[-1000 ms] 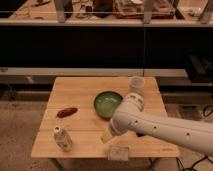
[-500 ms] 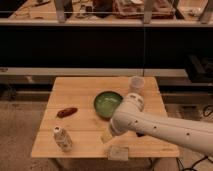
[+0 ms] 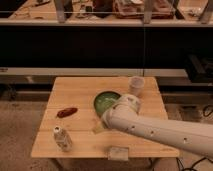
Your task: Place the pepper in the ceramic cup
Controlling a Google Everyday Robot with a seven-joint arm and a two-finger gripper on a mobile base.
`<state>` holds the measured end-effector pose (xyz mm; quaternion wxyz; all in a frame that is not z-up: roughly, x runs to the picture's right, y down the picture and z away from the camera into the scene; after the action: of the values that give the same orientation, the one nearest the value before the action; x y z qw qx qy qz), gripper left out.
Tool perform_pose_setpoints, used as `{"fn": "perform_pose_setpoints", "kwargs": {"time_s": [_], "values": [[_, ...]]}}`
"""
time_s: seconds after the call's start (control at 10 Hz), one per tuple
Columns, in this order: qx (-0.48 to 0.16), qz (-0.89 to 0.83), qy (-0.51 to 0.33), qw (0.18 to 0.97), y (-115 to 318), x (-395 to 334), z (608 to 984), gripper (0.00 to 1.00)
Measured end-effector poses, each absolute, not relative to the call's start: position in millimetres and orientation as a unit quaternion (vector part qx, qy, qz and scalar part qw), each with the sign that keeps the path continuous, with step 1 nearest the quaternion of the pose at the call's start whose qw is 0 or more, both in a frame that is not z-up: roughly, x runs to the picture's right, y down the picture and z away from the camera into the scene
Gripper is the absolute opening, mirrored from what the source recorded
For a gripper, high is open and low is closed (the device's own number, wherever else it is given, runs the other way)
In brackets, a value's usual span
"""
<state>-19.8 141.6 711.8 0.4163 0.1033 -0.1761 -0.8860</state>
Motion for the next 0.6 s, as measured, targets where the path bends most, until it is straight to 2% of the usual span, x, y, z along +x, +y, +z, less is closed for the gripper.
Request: {"fn": "perform_pose_setpoints", "kwargs": {"time_s": [0.1,0.3,0.4,0.6], "values": [[0.169,-0.900,-0.145,0.375,133,-47,707,0.80],[0.232,-0.907,-0.129,0.326,139,-77,701,0.80],[0.254,-0.908,-0.125,0.309,142,-88,698,0.80],[0.257,-0.908,-0.124,0.306,143,-89,698,0.80]]}}
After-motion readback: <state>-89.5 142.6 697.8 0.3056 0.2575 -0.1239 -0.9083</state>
